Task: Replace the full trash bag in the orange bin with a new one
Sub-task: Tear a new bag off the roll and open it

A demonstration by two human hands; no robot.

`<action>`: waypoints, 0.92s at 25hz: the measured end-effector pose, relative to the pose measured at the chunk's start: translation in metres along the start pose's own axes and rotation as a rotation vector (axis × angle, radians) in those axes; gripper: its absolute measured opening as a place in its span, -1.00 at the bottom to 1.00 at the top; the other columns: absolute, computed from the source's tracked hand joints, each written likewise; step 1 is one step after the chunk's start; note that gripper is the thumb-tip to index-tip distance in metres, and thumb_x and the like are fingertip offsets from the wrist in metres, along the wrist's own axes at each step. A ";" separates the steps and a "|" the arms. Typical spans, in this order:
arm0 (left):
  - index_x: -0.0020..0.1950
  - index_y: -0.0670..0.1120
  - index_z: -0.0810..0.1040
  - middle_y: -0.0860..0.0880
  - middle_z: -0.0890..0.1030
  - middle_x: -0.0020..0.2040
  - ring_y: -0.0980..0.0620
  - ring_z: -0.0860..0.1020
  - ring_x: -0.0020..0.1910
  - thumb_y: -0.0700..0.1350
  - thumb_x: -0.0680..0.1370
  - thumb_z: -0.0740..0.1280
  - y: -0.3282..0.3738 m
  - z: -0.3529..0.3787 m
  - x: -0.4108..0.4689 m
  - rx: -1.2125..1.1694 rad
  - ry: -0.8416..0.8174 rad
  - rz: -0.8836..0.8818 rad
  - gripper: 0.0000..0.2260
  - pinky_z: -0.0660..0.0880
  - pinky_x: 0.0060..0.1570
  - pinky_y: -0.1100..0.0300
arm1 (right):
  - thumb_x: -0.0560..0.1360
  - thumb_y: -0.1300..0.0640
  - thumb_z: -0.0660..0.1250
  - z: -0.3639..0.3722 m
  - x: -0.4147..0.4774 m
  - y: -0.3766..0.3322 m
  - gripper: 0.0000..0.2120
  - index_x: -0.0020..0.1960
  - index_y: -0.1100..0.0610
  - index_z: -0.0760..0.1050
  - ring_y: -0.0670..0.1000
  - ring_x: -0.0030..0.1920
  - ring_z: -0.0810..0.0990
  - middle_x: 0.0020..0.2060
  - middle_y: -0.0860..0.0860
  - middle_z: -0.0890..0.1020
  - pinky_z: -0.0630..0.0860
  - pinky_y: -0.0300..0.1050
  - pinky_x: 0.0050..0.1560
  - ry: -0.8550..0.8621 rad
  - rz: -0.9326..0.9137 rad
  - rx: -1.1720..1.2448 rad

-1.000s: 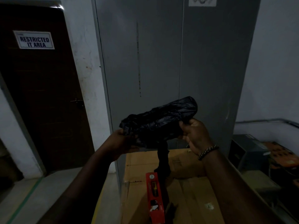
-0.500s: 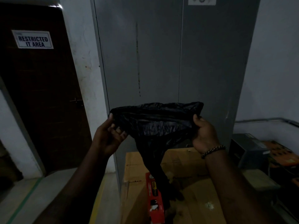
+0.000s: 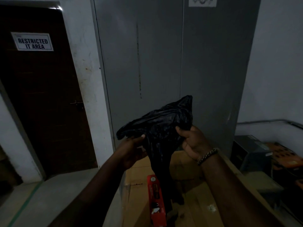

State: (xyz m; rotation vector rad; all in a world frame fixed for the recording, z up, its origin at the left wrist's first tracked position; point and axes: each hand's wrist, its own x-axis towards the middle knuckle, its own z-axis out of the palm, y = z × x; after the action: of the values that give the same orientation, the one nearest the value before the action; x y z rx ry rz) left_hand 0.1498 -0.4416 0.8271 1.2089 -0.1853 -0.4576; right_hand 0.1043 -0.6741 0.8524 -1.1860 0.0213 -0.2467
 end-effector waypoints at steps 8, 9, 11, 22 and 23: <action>0.35 -0.12 0.52 -0.22 0.61 0.26 -0.25 0.61 0.19 0.00 0.67 0.24 0.010 -0.048 0.021 -0.154 0.334 0.255 -0.68 0.59 0.04 -0.05 | 0.50 -0.13 0.42 -0.050 0.016 -0.017 -0.56 0.23 0.16 0.57 0.25 0.11 0.63 0.12 0.18 0.64 0.64 0.24 -0.02 0.358 0.166 0.052; 0.35 -0.12 0.53 -0.24 0.59 0.28 -0.26 0.60 0.20 0.02 0.66 0.26 0.010 -0.055 0.023 -0.196 0.354 0.251 -0.66 0.59 0.05 -0.05 | 0.51 -0.13 0.42 -0.055 0.016 -0.021 -0.57 0.23 0.15 0.57 0.26 0.12 0.62 0.13 0.18 0.64 0.64 0.22 -0.05 0.359 0.179 0.106; 0.39 -0.10 0.52 -0.24 0.56 0.34 -0.26 0.57 0.26 0.09 0.62 0.29 0.013 -0.057 0.022 -0.303 0.298 0.190 -0.59 0.59 0.10 -0.07 | 0.53 -0.12 0.40 -0.059 0.014 -0.022 -0.58 0.27 0.12 0.56 0.29 0.19 0.60 0.22 0.20 0.62 0.61 0.23 0.01 0.305 0.131 0.242; 0.45 -0.09 0.44 -0.17 0.57 0.34 -0.24 0.54 0.31 -0.20 0.64 0.27 0.012 -0.004 -0.010 0.086 -0.123 0.208 -0.64 0.43 0.32 -0.29 | 0.48 0.22 0.41 -0.035 0.001 0.006 -0.54 0.37 0.25 0.47 0.23 0.29 0.58 0.28 0.21 0.60 0.46 0.25 0.34 0.007 0.031 0.074; 0.45 -0.10 0.44 -0.17 0.58 0.34 -0.24 0.55 0.30 -0.16 0.65 0.27 0.012 -0.009 -0.006 0.067 -0.084 0.209 -0.65 0.41 0.33 -0.30 | 0.49 0.17 0.43 -0.037 0.005 0.006 -0.54 0.35 0.27 0.48 0.22 0.24 0.61 0.25 0.22 0.62 0.50 0.24 0.30 0.081 0.026 0.075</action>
State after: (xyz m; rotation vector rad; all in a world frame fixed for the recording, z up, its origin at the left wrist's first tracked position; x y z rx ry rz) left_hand 0.1507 -0.4276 0.8358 1.2221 -0.3977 -0.3212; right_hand 0.1046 -0.7069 0.8329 -1.0998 0.0973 -0.2703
